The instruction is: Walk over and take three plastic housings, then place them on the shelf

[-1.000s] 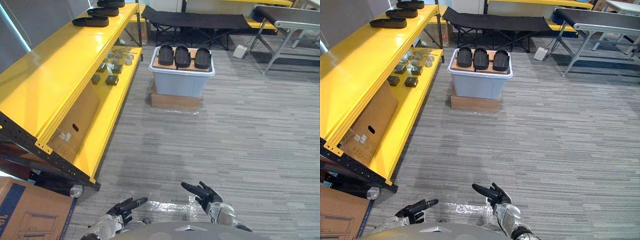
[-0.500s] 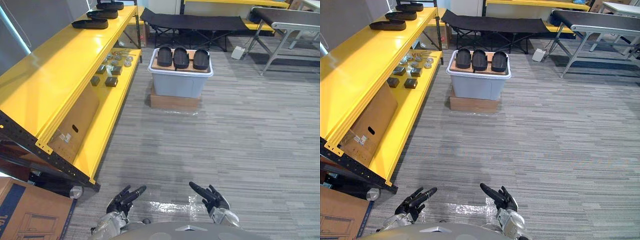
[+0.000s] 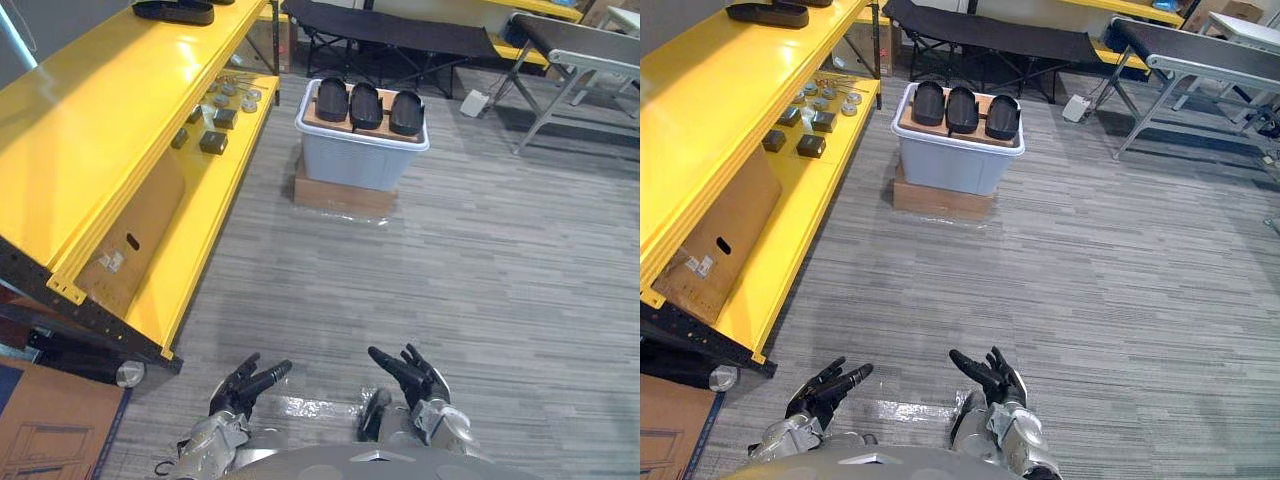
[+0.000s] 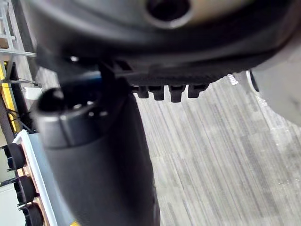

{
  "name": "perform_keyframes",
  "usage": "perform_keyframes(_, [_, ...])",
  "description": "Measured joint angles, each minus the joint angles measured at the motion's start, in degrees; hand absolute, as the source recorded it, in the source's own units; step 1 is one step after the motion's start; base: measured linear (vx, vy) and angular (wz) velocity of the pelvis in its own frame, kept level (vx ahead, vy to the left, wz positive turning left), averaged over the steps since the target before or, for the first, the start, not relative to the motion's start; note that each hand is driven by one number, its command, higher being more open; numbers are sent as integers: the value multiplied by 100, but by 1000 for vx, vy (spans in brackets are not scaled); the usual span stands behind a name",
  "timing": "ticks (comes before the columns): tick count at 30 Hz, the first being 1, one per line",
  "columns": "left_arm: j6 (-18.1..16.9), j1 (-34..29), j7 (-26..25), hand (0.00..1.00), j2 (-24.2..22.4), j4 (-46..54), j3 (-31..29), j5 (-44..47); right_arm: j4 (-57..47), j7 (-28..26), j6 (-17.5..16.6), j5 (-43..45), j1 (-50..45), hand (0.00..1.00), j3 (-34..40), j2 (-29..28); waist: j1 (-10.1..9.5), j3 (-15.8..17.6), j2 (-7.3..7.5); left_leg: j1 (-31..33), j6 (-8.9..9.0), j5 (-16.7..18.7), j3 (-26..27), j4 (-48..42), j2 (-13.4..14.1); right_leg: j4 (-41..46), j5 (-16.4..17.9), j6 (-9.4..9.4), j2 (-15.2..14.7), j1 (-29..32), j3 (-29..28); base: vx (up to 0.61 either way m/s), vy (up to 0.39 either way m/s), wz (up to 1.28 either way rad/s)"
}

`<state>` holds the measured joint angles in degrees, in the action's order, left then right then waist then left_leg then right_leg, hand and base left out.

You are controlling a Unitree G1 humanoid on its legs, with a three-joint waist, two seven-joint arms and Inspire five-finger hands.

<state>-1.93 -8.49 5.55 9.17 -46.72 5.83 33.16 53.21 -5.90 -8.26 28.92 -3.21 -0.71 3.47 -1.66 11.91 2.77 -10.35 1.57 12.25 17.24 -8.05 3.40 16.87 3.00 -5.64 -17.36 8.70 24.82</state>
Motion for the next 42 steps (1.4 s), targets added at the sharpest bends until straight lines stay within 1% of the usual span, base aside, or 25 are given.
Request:
perform_keyframes(2, [2,15,-30,100,0,-2,2,35,5,-56,6,-165,-47,100,-2,25,-16,-3,-14,-7,252,544,6,-609,220,44,-7,292,163,-199,-26,317,-291,-10])
perform_keyframes(4, [25,-15,-72,100,-80,-7,11,46,0,-103,28,-167,-31,100,-2,140,10,-115,-222,-5,472,753,24,-888,631,216,13,345,470,-188,13,344,-290,-11])
perform_keyframes(5, [51,-38,-138,100,-110,-13,0,79,28,-108,45,-182,-18,100,0,228,-27,-225,-392,179,549,773,68,-1360,926,201,150,499,754,-199,41,396,-269,-28])
perform_keyframes(8, [-18,89,-189,100,-250,-17,-196,313,233,-133,113,-394,163,100,-56,363,-68,-223,-512,1053,345,78,186,-3371,1642,-53,100,820,1127,-457,49,393,-291,-27])
perform_keyframes(9, [-38,134,-191,100,-302,-49,-248,327,242,-131,174,-454,155,100,-79,438,-72,-187,-511,1399,384,-59,83,-4202,1830,-376,71,863,1278,-798,44,470,-298,-17])
perform_keyframes(11, [-55,184,-163,100,-382,-5,-313,327,263,-126,178,-674,171,100,-102,546,-96,-148,-504,1741,409,154,-22,-4615,1629,-767,69,865,1319,-1270,-22,367,-177,-16])
perform_keyframes(14, [-181,158,-110,100,-614,222,-520,443,263,-96,146,-823,313,100,-91,608,-283,-86,-498,2253,333,262,179,-2945,938,-1250,70,848,1303,-1758,-194,317,-19,-32])
perform_keyframes(15, [-197,155,-112,100,-627,255,-524,436,263,-94,132,-828,356,100,-91,598,-299,-57,-497,2310,312,127,191,-2396,809,-1302,76,839,1300,-1810,-231,266,91,-44])
perform_keyframes(17, [-314,117,-145,100,-691,364,-579,441,219,-88,92,-831,459,100,-99,590,-419,81,-574,2372,424,-944,124,-440,516,-1379,235,547,1292,-2030,-387,297,185,-40])
perform_keyframes(18, [-321,67,-146,100,-730,374,-628,463,218,-80,83,-831,443,100,-122,611,-452,111,-669,2340,533,-1243,122,-19,540,-1413,318,435,1370,-2141,-447,221,169,-31])
perform_keyframes(20, [-338,-22,-169,100,-757,412,-732,464,230,-2,113,-829,418,100,-224,556,-462,187,-687,2212,137,-1918,221,-40,578,-1460,499,294,1381,-2464,-452,332,226,1])
perform_keyframes(21, [-353,-7,-171,100,-618,459,-823,444,224,17,120,-829,421,100,-225,484,-495,243,-408,2185,-9,-1778,359,-82,373,-1500,566,243,1165,-2543,-385,403,248,17])
perform_keyframes(23, [-374,-20,-181,100,-556,448,-956,442,211,39,119,-826,461,100,-198,493,-607,313,-207,2194,-299,-1563,435,-206,138,-1426,641,225,932,-2570,-370,284,151,11])
perform_keyframes(24, [-374,-68,-221,100,-594,434,-1056,421,215,57,121,-826,460,100,-192,536,-620,334,-175,2200,-481,-1398,433,-368,25,-1160,661,94,788,-2542,-314,263,145,16])
perform_keyframes(25, [-378,-96,-256,100,-599,435,-1124,378,246,49,117,-826,444,100,-170,542,-623,316,-157,2162,-454,-1291,440,-414,-53,-816,644,-98,635,-2435,-323,306,199,14])
perform_keyframes(27, [-410,-271,-252,100,-635,437,-1139,155,292,9,60,-825,468,100,-155,513,-613,283,-166,1942,-526,-1210,446,-196,-164,608,741,-705,289,-1914,-436,260,177,3])
perform_keyframes(28, [-415,-308,-266,100,-607,442,-1128,-25,335,9,-3,-832,466,100,-156,425,-601,276,-95,1737,-535,-1202,430,-12,-277,1917,714,-1009,28,-1311,-640,162,73,5])
perform_keyframes(30, [-465,-281,-355,100,-470,446,-1091,-496,463,-2,-8,-839,453,100,-156,296,-597,273,-33,1342,-536,-1202,424,264,-404,2823,863,-864,-182,-863,-574,207,35,4])
perform_keyframes(31, [-504,-271,-364,100,-413,458,-1011,-669,452,-15,-11,-840,439,100,-162,259,-594,261,-62,1176,-535,-1117,420,254,-392,2695,1163,-594,-207,-751,-338,219,2,0])
perform_keyframes(33, [-516,-143,-364,100,-347,463,-873,-678,429,-14,-12,-919,401,100,-170,274,-554,237,-160,1136,-524,-930,307,93,-306,1941,1335,-284,-155,-532,-97,201,-57,9])
perform_keyframes(35, [-520,104,-364,100,-291,460,-742,-675,437,30,10,-1074,397,100,-162,326,-476,230,-325,1246,-507,-780,116,-134,-133,1183,1269,-329,-94,-197,-169,188,-98,35])
perform_keyframes(37, [-529,292,-311,100,-147,441,-574,-637,353,33,-36,-1066,416,100,-96,343,-310,252,-411,1338,-376,-654,-254,-368,62,404,854,-403,-2,36,-604,240,-208,74])
perform_keyframes(39, [-534,410,-201,100,-88,384,-548,-614,375,30,-65,-1070,371,100,-82,336,-267,222,-337,1401,-144,-383,-557,-808,211,-91,396,-352,114,-50,-920,239,-322,77])
perform_keyframes(41, [-554,369,-126,100,31,341,-555,-594,558,26,-57,-1066,278,100,-107,295,-297,68,-29,1546,95,59,-800,-1477,226,-263,169,-121,216,-205,-1128,305,-483,68])
perform_keyframes(42, [-546,356,-132,100,-51,146,-554,-568,670,99,-31,-1060,270,100,-93,353,-291,31,-129,1563,233,307,-981,-1815,404,90,7,-76,348,-202,-1094,337,-461,44])
